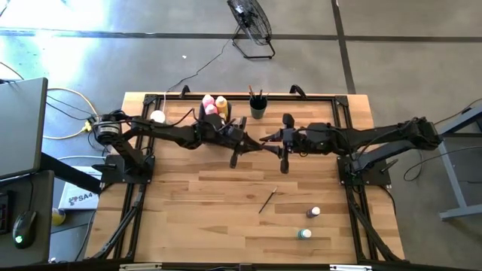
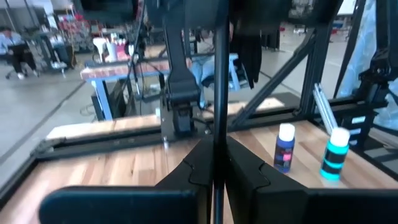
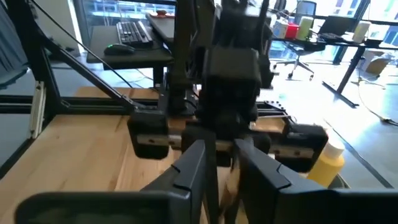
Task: Pick & Place Paint Supplies
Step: Put the silver paint brush into the green cup
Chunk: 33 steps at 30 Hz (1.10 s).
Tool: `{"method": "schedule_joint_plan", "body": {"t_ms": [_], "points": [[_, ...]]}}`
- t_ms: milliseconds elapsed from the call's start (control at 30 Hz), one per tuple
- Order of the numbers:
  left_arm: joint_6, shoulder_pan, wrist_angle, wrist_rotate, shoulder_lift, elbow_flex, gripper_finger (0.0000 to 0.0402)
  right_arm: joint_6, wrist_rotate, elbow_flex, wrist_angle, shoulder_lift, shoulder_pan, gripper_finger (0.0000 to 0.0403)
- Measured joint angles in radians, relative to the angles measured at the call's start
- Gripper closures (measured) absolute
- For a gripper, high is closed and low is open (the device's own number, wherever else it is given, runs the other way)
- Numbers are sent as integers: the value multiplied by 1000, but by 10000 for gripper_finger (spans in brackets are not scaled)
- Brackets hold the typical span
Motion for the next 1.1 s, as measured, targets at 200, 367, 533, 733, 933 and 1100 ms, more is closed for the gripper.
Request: {"method": "schedule_joint_plan", "body": {"t_ms": [200,367,533,733,933,1100], "points": [[-19,0,81,27,-1,1,380,0,1,0,-18,0,-1,352],[-23,0,69,34,-2,8,380,-26,0,0,-18,0,0,355],[-25,0,51,35,-2,9,380,-26,-3,0,-17,0,0,355],[-26,0,52,36,-2,9,380,-27,-3,0,-18,0,0,365],[-26,0,51,37,-2,9,380,-48,-5,0,-18,0,0,386],[-23,0,45,37,-2,9,380,-44,-5,0,-23,0,0,389]]}}
